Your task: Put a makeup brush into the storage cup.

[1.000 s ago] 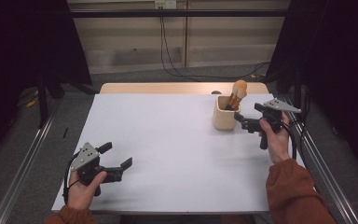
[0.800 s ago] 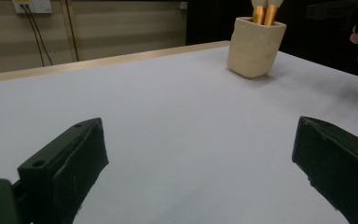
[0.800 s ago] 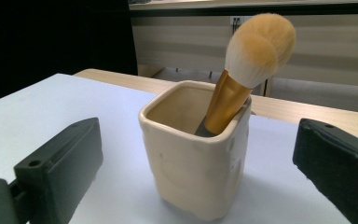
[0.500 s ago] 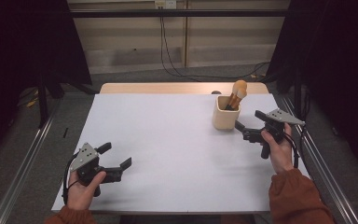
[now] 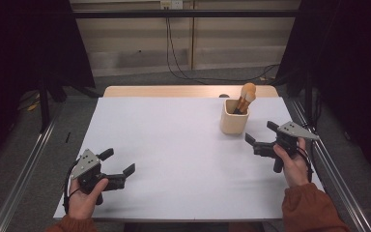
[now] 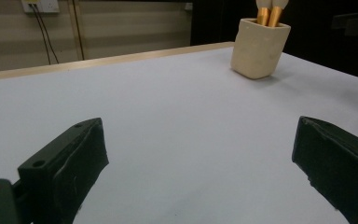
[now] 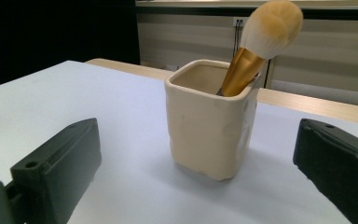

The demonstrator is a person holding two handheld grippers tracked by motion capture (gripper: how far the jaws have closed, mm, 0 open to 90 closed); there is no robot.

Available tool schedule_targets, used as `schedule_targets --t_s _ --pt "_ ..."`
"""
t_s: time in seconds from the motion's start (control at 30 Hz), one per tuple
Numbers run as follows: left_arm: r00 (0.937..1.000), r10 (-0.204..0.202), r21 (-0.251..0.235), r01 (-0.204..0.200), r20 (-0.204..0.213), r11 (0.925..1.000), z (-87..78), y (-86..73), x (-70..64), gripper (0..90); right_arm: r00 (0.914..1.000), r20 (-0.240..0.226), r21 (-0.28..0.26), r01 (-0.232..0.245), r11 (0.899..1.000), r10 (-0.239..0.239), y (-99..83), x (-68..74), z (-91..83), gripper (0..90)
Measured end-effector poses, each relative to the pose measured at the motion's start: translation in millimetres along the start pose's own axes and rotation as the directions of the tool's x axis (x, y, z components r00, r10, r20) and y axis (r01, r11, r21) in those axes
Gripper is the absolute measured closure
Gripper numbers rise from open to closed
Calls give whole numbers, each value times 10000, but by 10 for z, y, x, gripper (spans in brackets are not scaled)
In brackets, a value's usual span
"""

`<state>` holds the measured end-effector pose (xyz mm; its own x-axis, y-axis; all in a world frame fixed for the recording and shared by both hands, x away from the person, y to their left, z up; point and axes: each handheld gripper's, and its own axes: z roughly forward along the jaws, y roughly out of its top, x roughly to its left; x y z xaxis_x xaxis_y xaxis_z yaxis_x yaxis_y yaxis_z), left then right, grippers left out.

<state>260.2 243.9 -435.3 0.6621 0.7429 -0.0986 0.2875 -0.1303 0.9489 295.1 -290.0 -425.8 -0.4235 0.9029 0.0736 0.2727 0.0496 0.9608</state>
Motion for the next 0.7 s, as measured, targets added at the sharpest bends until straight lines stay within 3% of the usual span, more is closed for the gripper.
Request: schedule_targets --t_s 0.3,0.7 --pt "10000 -70 31 71 -68 10000 -15 -8 -2 28 9998 197 -169 -81 9998 85 -82 17 -187 4" --pt "10000 2 50 -2 -54 10000 -39 -18 -38 28 9999 -41 -18 -155 9999 155 -311 142 -409 7"
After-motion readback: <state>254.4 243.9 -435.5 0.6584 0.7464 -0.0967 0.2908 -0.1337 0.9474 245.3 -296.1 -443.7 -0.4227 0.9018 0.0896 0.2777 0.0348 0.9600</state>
